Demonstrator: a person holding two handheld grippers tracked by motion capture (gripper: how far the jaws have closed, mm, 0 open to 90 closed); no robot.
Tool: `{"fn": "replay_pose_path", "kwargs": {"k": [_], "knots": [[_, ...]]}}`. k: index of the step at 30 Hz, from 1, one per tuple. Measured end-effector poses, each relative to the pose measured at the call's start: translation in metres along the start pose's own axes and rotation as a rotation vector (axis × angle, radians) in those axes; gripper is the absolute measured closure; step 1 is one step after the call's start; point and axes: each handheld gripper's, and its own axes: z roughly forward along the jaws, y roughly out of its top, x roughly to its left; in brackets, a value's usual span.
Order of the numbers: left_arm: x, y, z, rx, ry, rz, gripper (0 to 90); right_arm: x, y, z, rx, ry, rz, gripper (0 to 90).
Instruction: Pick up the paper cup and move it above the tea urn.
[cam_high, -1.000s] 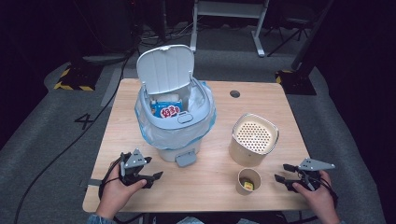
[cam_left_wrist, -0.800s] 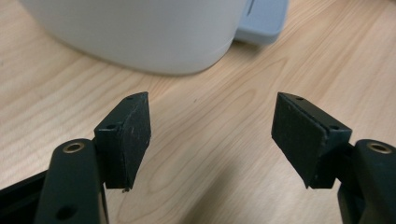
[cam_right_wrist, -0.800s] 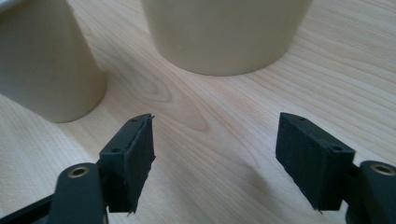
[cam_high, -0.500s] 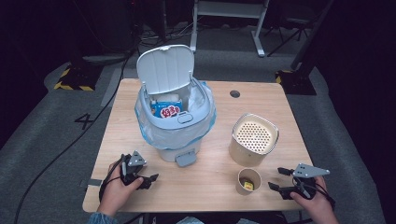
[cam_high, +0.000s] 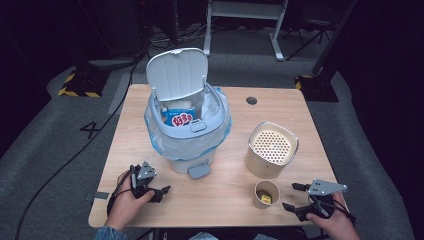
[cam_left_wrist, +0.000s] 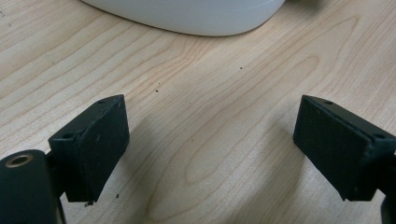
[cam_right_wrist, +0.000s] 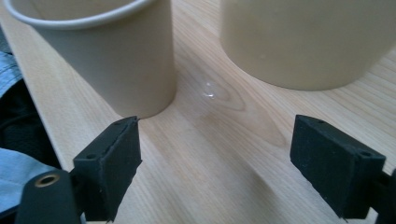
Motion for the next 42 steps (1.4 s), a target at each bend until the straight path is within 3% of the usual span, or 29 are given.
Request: {"fn": "replay_pose_path", "kwargs": {"k": [12,20,25,35,42], "knots": [[0.0,0.0,0.0,-0.001,0.0,0.001,10.9,0.016,0.009,0.003,-0.043,0.086,-0.024,23.5],[0.0,0.0,0.0,-0.001,-0.001,0.0,10.8,0.029,0.017,0.024,-0.056,0.129,-0.054,24.0],[0.0,0.0,0.0,-0.001,0.0,0.001,10.8,0.033,0.019,0.037,-0.094,0.14,-0.022,22.1],[0.0,0.0,0.0,-0.001,0.0,0.002,10.9,0.037,0.023,0.052,-0.165,0.145,-0.012,25.3],[0.0,0.0,0.0,-0.001,-0.001,0.0,10.9,0.034,0.023,0.053,-0.177,0.158,-0.045,28.9]]}}
